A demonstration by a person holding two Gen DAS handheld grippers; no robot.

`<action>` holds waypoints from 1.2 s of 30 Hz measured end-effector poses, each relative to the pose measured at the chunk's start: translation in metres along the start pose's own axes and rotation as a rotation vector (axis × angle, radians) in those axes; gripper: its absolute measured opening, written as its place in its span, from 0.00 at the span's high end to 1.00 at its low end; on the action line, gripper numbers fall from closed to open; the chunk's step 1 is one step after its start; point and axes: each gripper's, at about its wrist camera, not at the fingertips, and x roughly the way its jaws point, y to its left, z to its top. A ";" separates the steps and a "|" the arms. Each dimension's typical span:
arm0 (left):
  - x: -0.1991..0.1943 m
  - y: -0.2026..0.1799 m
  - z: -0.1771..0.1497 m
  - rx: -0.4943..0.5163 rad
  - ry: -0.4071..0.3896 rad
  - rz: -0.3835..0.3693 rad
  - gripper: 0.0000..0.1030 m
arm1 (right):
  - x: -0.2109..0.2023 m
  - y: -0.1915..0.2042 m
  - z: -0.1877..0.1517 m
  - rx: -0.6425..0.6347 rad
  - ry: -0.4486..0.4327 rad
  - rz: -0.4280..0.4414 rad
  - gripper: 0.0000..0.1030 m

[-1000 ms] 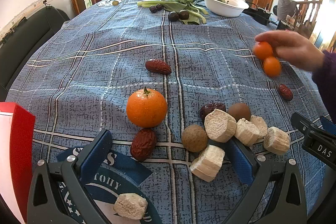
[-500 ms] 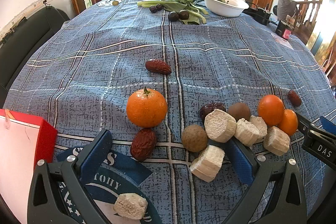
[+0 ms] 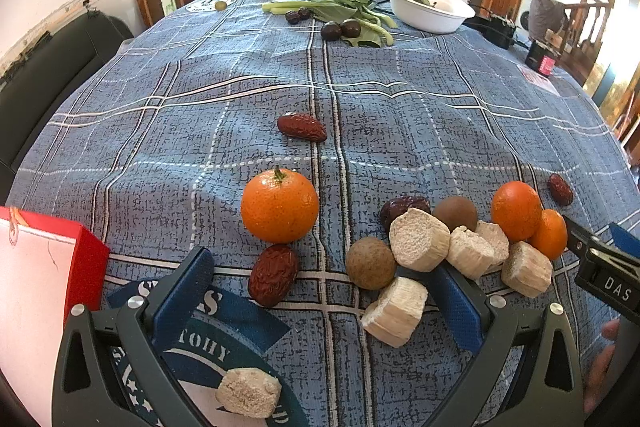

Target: Organize fruits

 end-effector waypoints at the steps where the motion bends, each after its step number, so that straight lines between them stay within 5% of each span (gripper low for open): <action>1: -0.002 0.001 0.003 0.007 0.015 0.001 0.01 | 0.000 0.000 0.000 0.000 0.000 0.000 0.00; 3: -0.006 0.006 0.008 0.015 0.075 -0.036 0.01 | 0.000 0.001 0.002 0.014 0.013 -0.003 0.00; 5: -0.022 0.013 0.006 -0.016 -0.001 -0.013 0.01 | -0.005 0.006 0.004 -0.011 0.051 0.036 0.00; 7: -0.052 0.015 -0.001 0.005 -0.112 0.080 0.01 | -0.027 0.009 -0.002 -0.041 -0.026 0.062 0.00; 13: -0.113 0.021 -0.009 0.006 -0.243 0.100 0.01 | -0.112 0.018 -0.028 -0.113 -0.293 0.139 0.00; 20: -0.144 0.031 -0.023 -0.007 -0.279 0.133 0.01 | -0.169 0.035 -0.048 -0.186 -0.435 0.195 0.00; 26: -0.163 0.041 -0.046 -0.019 -0.384 0.177 0.01 | -0.184 0.049 -0.073 -0.294 -0.531 0.196 0.00; 31: -0.148 0.060 -0.057 -0.006 -0.285 0.141 0.01 | -0.184 0.050 -0.088 -0.382 -0.561 0.229 0.00; 36: -0.124 0.071 -0.058 -0.005 -0.132 0.143 0.01 | -0.144 0.065 -0.079 -0.534 -0.348 0.274 0.00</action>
